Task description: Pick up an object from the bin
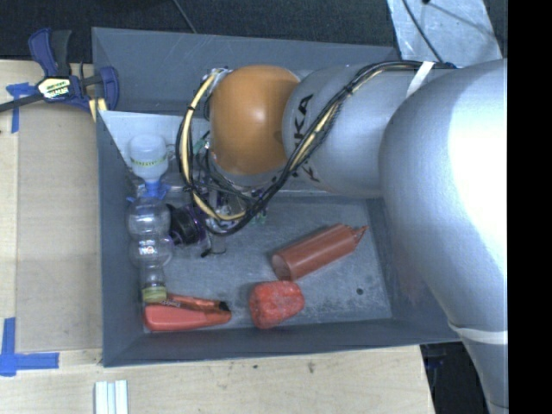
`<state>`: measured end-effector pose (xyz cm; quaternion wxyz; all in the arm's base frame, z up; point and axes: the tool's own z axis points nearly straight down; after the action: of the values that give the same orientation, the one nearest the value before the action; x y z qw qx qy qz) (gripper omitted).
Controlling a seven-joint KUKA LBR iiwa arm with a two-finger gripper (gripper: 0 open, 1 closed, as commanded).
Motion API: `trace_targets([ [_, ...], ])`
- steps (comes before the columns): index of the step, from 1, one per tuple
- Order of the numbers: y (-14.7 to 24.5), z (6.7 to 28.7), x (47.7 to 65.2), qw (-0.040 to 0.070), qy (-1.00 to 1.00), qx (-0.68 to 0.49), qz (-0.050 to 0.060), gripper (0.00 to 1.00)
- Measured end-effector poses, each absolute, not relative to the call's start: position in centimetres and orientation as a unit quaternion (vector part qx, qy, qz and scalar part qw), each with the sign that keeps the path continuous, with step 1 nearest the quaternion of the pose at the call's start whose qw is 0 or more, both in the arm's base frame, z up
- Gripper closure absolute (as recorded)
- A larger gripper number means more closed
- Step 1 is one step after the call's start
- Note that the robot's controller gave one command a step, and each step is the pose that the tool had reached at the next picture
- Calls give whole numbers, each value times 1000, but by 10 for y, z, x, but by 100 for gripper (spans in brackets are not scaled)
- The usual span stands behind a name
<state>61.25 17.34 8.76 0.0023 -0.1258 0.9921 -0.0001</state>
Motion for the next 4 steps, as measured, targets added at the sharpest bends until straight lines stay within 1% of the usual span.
trace_targets([
  [1,171,79,621,3,977,-212,0,0],
  [2,170,73,617,1,970,-243,0,0],
  [3,155,71,606,2,967,-256,1,100],
  [4,155,71,606,2,967,-256,1,100],
])
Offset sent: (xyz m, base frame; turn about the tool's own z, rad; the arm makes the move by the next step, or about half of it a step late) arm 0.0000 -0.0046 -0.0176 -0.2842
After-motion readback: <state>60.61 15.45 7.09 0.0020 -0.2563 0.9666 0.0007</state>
